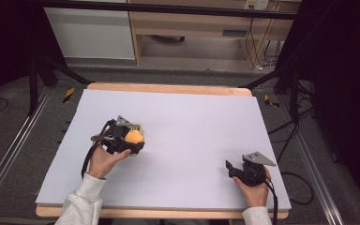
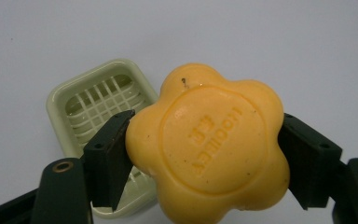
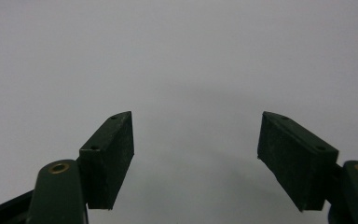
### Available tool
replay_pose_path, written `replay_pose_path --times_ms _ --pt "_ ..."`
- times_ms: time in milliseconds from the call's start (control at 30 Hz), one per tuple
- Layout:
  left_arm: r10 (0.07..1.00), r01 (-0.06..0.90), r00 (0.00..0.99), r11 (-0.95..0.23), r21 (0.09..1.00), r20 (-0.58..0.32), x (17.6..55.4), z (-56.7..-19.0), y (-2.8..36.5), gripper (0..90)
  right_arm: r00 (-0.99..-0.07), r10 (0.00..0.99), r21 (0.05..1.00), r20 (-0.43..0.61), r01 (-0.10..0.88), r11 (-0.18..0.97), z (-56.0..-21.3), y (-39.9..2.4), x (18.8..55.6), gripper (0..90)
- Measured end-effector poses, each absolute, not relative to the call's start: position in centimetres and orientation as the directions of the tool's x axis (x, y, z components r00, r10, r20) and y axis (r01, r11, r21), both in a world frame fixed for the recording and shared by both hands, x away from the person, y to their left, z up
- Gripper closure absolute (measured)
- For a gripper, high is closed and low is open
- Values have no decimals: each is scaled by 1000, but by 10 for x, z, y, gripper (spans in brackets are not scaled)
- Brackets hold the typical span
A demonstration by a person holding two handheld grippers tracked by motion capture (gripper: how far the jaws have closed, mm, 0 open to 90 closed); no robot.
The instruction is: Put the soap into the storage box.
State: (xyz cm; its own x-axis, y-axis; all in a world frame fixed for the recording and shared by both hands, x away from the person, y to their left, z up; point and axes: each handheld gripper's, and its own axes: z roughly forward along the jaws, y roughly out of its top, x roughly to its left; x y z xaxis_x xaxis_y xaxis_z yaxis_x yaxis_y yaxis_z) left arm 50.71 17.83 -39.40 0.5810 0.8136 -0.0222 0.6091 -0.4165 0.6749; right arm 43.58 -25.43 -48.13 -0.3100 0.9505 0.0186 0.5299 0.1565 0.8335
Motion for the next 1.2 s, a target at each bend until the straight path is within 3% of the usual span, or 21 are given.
replay_pose_path --times_ms 1200 --pt "868 676 495 -365 640 -28 553 -412 201 264 -314 950 834 7 526 168 -481 -252 438 275"
